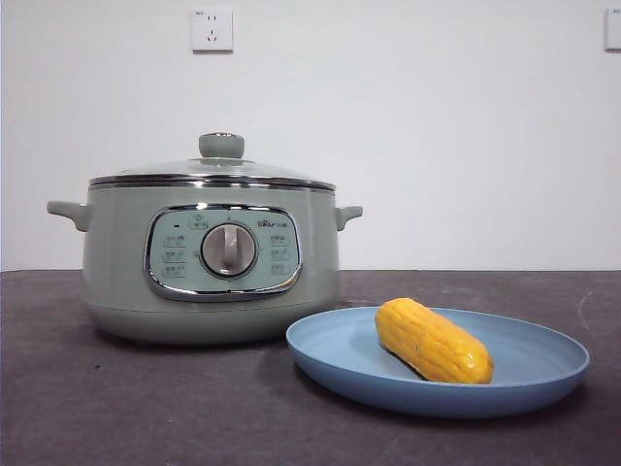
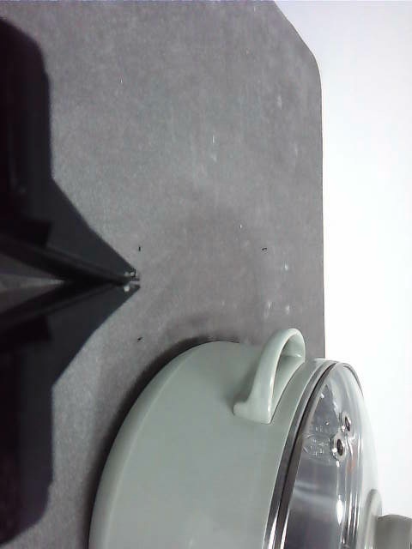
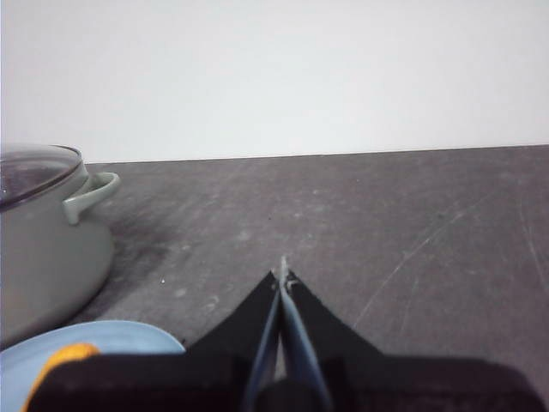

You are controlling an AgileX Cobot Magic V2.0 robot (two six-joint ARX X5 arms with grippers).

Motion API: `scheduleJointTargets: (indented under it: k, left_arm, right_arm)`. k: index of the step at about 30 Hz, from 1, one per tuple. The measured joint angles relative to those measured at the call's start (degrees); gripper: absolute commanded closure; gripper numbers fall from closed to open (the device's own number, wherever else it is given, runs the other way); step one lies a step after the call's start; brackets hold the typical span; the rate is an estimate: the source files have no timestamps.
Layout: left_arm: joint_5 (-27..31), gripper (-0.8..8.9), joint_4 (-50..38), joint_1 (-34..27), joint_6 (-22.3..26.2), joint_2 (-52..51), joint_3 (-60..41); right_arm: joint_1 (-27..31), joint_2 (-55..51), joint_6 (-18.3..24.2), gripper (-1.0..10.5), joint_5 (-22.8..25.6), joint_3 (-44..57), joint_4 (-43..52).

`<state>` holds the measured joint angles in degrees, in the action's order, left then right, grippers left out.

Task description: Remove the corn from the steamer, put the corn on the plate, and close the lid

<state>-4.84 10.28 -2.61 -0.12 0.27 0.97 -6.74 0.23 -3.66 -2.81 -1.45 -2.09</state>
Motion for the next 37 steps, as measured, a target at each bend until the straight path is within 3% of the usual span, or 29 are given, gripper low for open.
scheduleJointTargets:
  k: [6,16,37]
  left_arm:
    - [0.0,8.17,0.0,0.0,0.0,0.0,0.0]
    - [0.0,8.17,0.0,0.0,0.0,0.0,0.0]
    - [0.0,8.17,0.0,0.0,0.0,0.0,0.0]
  right_arm:
    - [0.2,0.0,-1.1,9.5,0.0,0.5,-7.6]
    - [0.3,0.0,-3.7,9.5,0.0,0.5,-7.7]
    - [0.3,0.0,-3.9,9.5,0.0,0.5,-7.7]
